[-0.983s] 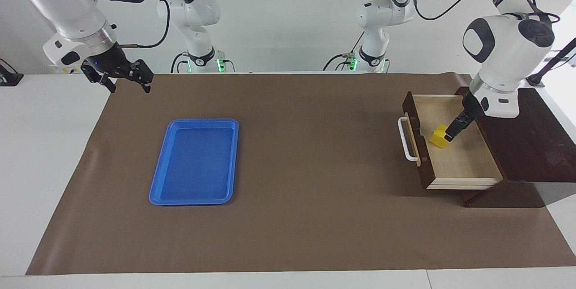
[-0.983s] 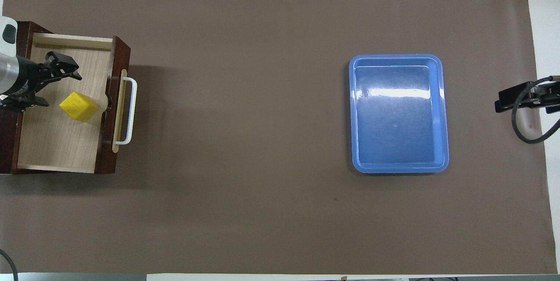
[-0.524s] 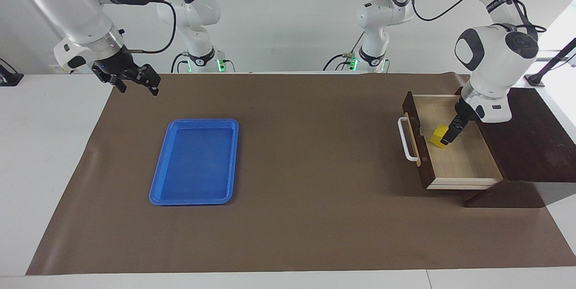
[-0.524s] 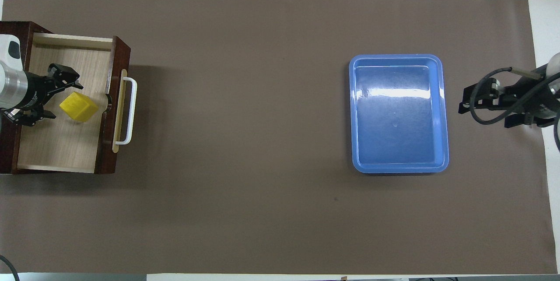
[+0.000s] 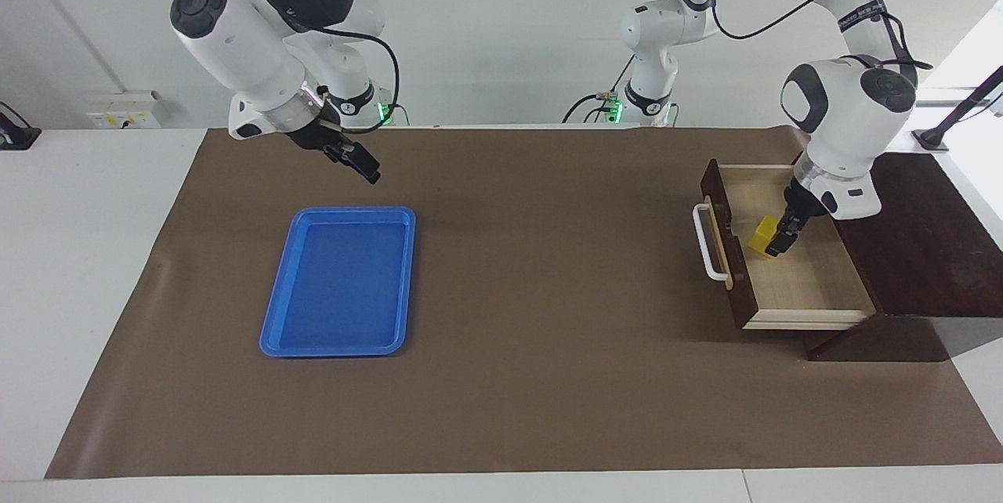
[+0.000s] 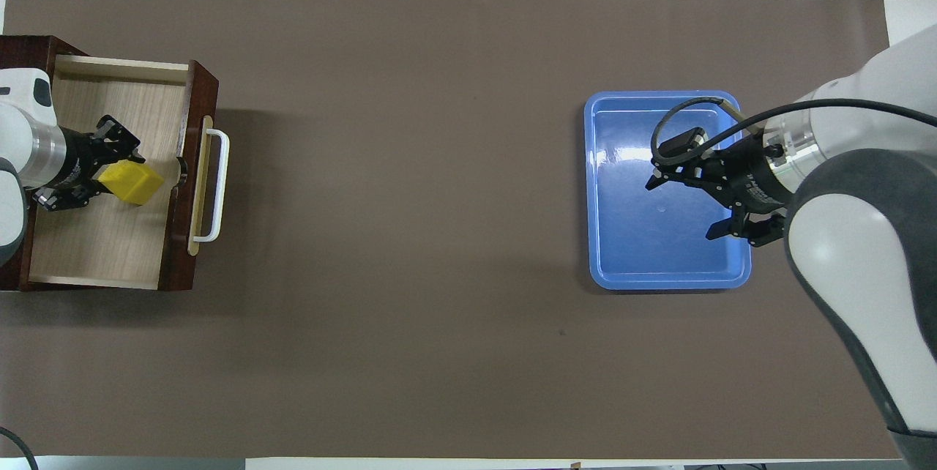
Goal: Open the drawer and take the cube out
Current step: 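Lift the cube out with the left gripper while the right gripper approaches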
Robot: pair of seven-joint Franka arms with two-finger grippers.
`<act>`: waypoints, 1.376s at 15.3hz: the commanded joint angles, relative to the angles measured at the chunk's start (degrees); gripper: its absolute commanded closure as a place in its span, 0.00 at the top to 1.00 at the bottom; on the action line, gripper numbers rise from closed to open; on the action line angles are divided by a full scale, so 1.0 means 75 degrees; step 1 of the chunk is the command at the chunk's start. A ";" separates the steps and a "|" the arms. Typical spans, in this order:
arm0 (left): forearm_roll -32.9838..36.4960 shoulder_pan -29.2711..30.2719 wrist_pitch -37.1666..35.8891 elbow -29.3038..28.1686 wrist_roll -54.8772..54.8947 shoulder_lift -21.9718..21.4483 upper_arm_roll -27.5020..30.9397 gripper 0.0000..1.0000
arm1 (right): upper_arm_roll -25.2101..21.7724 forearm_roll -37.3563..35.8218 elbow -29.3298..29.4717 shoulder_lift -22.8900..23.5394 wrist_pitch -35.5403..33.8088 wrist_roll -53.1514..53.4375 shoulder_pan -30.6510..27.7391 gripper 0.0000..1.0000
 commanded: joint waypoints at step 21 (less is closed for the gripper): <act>-0.0479 -0.4645 -0.0634 0.1022 -1.1285 0.0003 -0.0050 0.00 | -0.0006 0.3974 -0.2199 0.0580 0.4406 0.3402 0.2059 1.00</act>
